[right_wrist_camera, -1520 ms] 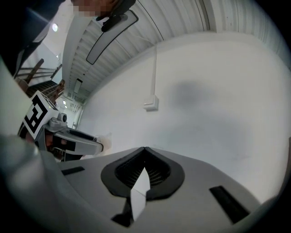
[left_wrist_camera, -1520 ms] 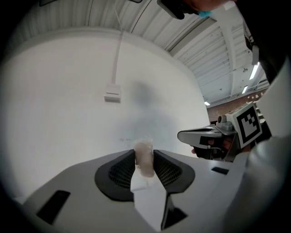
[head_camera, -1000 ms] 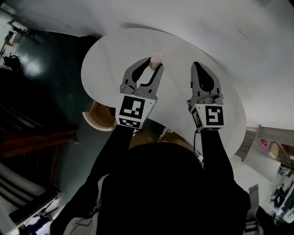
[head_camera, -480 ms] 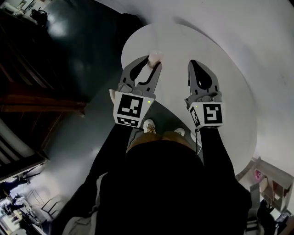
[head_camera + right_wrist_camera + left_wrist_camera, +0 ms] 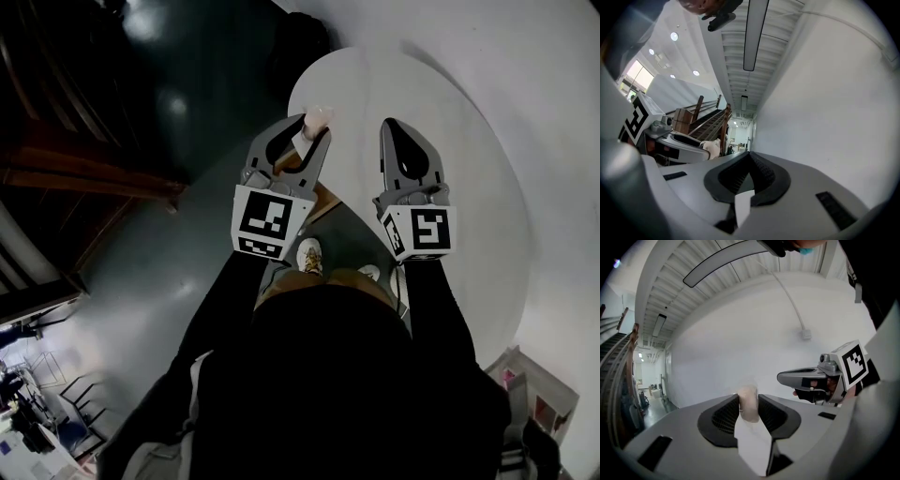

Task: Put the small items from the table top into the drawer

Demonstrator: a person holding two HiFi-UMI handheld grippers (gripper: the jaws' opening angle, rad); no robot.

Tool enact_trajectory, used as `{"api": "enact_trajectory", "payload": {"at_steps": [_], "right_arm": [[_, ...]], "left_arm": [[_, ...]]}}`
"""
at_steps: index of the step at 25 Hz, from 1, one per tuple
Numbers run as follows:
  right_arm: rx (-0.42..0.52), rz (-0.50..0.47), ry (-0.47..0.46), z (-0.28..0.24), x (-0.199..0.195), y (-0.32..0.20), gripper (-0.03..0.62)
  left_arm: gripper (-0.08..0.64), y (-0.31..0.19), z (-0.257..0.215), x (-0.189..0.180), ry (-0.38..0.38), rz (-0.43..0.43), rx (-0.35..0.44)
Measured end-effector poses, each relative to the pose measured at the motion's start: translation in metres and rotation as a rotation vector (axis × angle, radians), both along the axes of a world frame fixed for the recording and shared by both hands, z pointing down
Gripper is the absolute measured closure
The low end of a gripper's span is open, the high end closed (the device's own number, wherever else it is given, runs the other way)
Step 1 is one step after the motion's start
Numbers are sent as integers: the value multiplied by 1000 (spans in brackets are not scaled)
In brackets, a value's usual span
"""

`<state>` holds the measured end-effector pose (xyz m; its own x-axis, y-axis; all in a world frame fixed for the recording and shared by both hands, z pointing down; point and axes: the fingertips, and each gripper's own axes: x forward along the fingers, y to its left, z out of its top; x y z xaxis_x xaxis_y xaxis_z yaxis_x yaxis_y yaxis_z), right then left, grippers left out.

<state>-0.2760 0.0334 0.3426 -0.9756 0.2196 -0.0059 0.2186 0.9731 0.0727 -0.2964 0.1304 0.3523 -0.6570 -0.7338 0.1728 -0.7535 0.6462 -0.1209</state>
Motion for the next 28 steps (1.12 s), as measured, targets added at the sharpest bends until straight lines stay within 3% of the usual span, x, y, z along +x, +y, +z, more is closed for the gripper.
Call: {"api": "enact_trajectory", "payload": {"at_steps": [4, 7, 12, 18, 28], "right_arm": [[4, -7, 11, 4, -6, 11, 566], [8, -4, 23, 9, -11, 16, 566], [11, 13, 38, 15, -14, 15, 566], [11, 20, 52, 21, -14, 14, 566], [15, 1, 55, 17, -13, 30, 566]], "left_arm": [[422, 15, 13, -6, 23, -10, -12], [420, 32, 47, -12, 83, -25, -59], [417, 60, 134, -12, 239, -52, -197], [416, 71, 220, 0, 409, -39, -300], [399, 82, 326, 32, 752, -7, -376]]}}
